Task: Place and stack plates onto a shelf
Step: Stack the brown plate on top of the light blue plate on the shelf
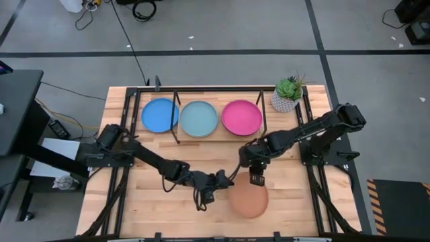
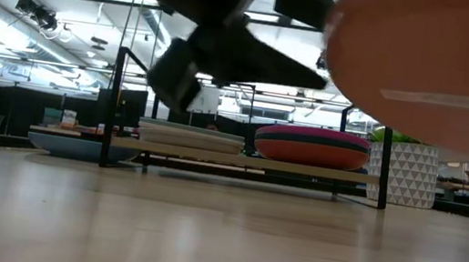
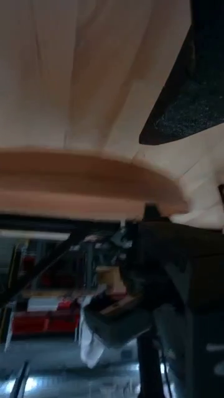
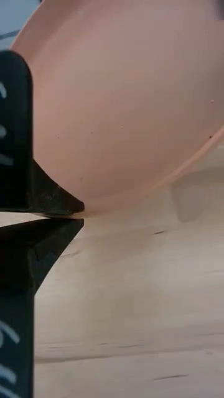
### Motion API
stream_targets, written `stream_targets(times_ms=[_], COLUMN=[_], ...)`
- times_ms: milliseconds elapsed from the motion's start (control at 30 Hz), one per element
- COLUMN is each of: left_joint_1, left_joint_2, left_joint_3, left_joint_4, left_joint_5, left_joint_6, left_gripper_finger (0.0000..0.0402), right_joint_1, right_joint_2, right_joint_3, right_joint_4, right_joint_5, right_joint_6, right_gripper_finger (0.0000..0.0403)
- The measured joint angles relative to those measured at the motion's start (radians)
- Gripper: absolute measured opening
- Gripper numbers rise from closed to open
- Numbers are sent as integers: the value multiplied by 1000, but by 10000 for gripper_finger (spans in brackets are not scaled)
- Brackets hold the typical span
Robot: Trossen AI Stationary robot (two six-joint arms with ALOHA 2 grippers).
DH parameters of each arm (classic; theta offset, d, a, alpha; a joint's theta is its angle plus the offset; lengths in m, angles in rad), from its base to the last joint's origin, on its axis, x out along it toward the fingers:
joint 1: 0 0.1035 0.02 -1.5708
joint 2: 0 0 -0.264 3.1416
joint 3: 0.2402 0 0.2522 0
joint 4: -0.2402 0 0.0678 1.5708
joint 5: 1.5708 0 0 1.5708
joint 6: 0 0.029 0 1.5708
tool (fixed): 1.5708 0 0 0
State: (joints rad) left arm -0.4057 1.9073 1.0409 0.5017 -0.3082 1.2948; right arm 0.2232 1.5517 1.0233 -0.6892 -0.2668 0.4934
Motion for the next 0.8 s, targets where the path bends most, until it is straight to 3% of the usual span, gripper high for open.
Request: stream_targets(times_ms=[200, 467, 633, 800], left_joint_1=[18, -6, -20, -20], left_joint_2=[14, 13, 9, 8], left_joint_3=[0, 0, 0, 0], left_joint_4=[33, 33, 10, -20], left_joint_5=[23, 23, 5, -11], left_joint_6=[-2, -44, -79, -90], left_gripper_finger=[207, 112, 57, 49], right_joint_1=[-34, -80, -84, -87], right_joint_2=[0, 0, 0, -23], right_joint_3=[0, 0, 1, 12], right_joint_4=[64, 96, 116, 88], right_joint_5=[1, 9, 33, 39], right_joint_6=[2, -3, -31, -51], right_gripper_finger=[21, 23, 44, 75])
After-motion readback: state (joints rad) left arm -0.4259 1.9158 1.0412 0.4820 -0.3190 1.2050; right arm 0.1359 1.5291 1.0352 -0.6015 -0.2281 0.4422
